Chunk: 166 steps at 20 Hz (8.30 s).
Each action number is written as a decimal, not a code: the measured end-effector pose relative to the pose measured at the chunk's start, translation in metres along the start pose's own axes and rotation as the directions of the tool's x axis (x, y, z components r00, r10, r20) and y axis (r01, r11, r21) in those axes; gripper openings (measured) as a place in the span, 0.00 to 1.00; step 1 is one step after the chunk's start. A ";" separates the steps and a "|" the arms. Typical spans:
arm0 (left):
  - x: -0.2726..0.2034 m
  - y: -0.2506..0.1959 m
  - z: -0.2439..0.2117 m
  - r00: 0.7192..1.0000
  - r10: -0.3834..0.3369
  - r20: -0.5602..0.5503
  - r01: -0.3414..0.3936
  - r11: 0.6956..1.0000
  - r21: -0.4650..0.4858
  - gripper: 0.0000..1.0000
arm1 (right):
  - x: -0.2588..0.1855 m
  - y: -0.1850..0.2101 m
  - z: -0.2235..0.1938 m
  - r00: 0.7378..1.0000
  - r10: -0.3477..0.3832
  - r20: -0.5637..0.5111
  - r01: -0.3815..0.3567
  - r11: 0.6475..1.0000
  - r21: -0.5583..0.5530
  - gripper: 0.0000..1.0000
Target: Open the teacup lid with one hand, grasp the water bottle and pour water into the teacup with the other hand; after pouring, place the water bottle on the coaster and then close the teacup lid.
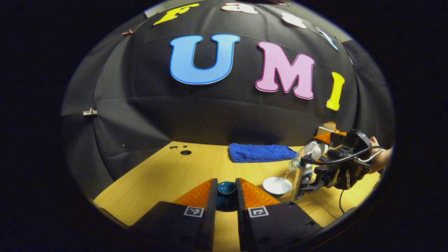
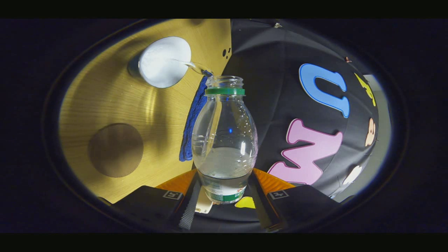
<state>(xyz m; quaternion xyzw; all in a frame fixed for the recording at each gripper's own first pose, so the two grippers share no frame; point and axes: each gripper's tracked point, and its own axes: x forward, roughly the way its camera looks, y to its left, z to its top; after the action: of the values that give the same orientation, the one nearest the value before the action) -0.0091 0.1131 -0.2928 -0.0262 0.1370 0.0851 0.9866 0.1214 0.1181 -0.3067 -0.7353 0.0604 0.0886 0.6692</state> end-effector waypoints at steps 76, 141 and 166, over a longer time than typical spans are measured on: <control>0.023 -0.053 0.011 0.995 -0.094 0.038 0.092 0.995 0.031 0.31 | -0.021 0.019 0.028 0.942 0.140 0.307 -0.284 -0.160 0.945 0.74; 0.052 -0.119 0.015 0.986 -0.156 -0.066 0.162 0.982 0.097 0.96 | -0.088 -0.043 -0.059 0.970 0.187 0.153 -0.085 -0.326 0.942 0.97; -0.084 -0.197 0.236 0.973 -0.185 0.135 0.166 0.976 0.141 0.95 | -0.191 -0.227 -0.140 0.989 -0.036 0.142 -0.146 -0.279 0.949 0.97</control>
<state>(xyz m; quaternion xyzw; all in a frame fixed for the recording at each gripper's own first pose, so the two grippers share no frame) 0.0083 -0.0767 -0.0377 0.0317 0.0659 -0.0100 0.9973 -0.0109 -0.0053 -0.0327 0.1025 0.1025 0.0776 0.9864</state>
